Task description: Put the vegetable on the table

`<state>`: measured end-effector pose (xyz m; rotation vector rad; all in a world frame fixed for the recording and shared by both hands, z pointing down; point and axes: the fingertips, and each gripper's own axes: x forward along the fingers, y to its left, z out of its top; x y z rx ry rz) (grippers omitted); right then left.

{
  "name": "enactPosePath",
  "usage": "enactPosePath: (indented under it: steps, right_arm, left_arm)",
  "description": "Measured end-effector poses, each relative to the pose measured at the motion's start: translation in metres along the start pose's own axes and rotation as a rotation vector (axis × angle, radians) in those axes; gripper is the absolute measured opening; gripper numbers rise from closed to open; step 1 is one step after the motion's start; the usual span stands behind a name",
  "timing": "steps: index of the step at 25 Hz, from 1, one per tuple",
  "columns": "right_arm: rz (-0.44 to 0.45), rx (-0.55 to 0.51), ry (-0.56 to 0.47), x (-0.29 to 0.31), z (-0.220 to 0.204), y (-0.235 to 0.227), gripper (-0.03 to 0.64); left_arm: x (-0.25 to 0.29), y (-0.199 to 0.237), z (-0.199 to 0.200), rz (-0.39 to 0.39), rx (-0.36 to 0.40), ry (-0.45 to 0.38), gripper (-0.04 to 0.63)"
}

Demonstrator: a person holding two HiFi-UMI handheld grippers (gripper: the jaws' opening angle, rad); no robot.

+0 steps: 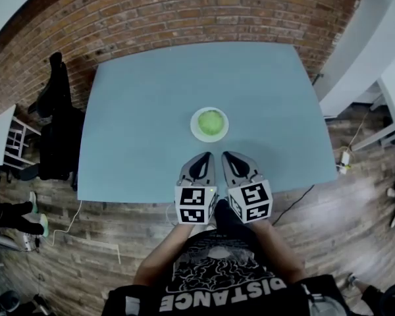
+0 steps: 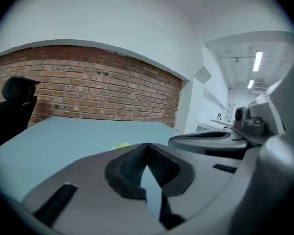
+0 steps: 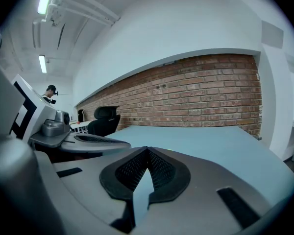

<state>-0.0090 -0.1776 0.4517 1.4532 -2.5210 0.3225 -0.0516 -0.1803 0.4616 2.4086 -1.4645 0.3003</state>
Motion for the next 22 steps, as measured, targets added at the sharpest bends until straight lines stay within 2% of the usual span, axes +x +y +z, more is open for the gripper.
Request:
enactPosePath:
  steps: [22]
  right_arm:
    - [0.006, -0.007, -0.001, -0.017, -0.004, 0.006, 0.009]
  left_arm:
    - [-0.012, -0.017, -0.004, -0.019, -0.032, 0.014, 0.002]
